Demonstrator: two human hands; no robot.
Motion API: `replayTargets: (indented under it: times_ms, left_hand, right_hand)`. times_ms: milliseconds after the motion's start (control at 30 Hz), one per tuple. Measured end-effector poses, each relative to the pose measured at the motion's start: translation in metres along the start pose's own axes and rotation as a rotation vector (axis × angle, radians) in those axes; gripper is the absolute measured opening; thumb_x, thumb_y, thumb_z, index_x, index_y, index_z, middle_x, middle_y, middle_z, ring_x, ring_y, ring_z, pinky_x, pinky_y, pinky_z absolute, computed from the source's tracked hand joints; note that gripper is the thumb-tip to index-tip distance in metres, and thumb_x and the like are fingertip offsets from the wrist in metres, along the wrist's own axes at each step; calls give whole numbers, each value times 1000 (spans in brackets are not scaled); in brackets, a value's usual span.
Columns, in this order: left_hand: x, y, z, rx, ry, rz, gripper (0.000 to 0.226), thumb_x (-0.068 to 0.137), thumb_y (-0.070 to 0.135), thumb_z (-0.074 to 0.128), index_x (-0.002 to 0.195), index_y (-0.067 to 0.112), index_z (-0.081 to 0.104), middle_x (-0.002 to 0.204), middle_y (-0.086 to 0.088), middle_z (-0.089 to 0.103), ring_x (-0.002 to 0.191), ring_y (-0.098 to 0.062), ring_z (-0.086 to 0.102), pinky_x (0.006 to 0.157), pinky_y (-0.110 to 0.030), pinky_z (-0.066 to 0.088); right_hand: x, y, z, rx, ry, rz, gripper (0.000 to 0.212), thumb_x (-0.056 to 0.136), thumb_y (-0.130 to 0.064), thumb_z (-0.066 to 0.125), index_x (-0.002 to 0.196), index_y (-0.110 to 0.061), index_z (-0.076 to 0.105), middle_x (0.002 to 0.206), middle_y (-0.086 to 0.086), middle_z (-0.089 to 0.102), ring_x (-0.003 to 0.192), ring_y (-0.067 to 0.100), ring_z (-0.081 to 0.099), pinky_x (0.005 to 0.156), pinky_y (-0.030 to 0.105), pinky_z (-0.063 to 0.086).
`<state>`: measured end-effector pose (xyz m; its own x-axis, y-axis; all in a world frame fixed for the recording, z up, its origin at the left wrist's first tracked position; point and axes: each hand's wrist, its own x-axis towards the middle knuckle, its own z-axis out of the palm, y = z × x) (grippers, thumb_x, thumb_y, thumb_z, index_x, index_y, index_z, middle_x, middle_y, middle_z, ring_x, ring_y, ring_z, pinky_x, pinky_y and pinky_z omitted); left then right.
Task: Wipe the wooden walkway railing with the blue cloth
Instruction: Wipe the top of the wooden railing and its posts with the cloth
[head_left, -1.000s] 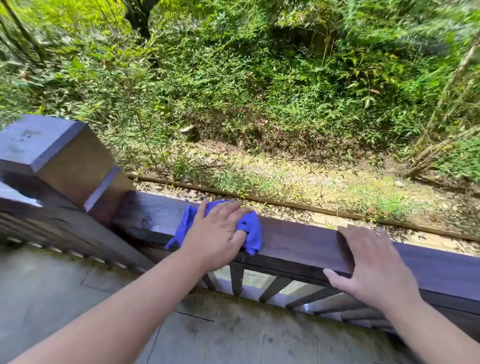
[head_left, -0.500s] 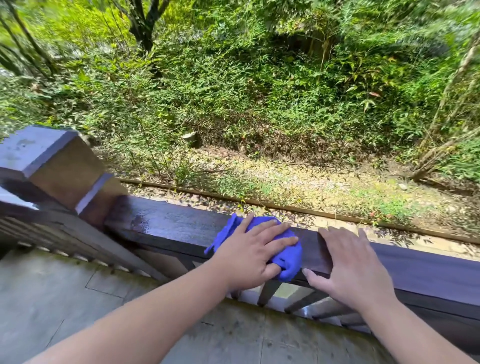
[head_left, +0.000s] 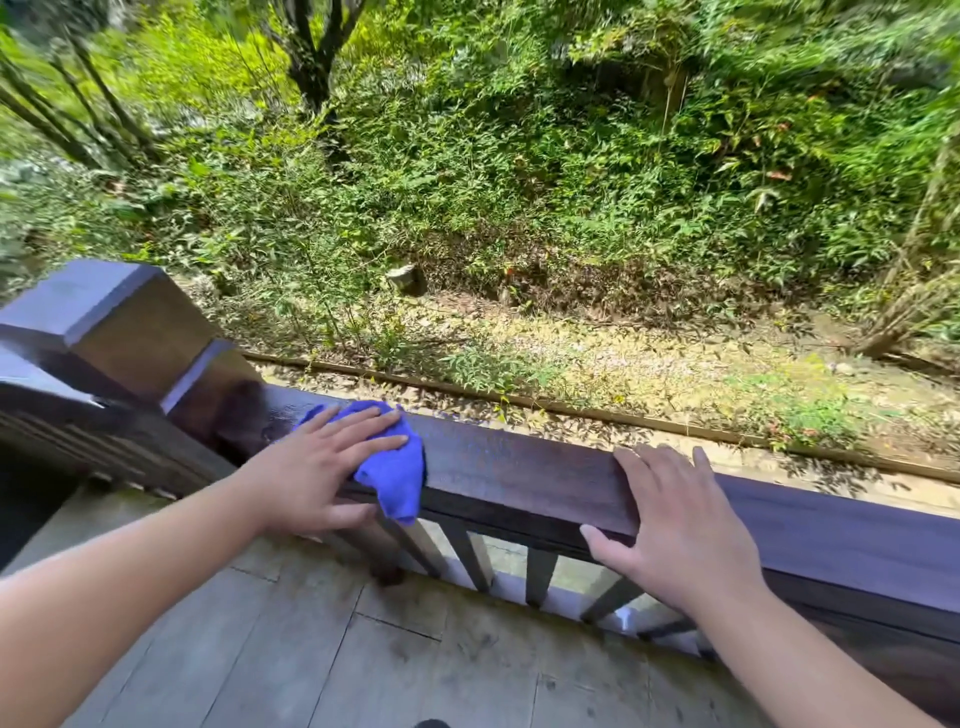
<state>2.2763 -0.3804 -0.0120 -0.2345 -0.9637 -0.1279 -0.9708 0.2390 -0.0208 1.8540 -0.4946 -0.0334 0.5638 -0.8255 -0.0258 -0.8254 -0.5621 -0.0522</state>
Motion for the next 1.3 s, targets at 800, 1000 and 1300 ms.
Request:
replayTargets:
  times_ms: [800, 1000, 1300]
  left_hand:
    - [41, 93, 38, -43, 265, 179, 75, 81, 47, 64, 150, 24, 45, 158, 1, 41, 146, -24, 37, 117, -55, 31]
    - [5, 21, 26, -172, 182, 105, 82, 83, 62, 49, 155, 26, 34, 166, 5, 22, 154, -14, 13, 124, -47, 13]
    - [-24, -104, 12, -374, 133, -402, 68, 101, 57, 32, 156, 19, 31, 165, 3, 26, 151, -9, 15, 117, -19, 3]
  right_hand:
    - [1, -11, 3, -5, 29, 67, 94, 75, -83, 45, 148, -24, 45, 145, 2, 52, 139, 25, 40, 128, 49, 13]
    - [0, -14, -2, -10, -25, 77, 98, 77, -85, 37, 153, -25, 40, 154, 2, 46, 147, 24, 35, 127, 49, 14]
    - [1, -19, -6, -16, -16, 119, 90, 75, -79, 48, 146, -24, 45, 146, 3, 54, 135, 22, 39, 117, 55, 37]
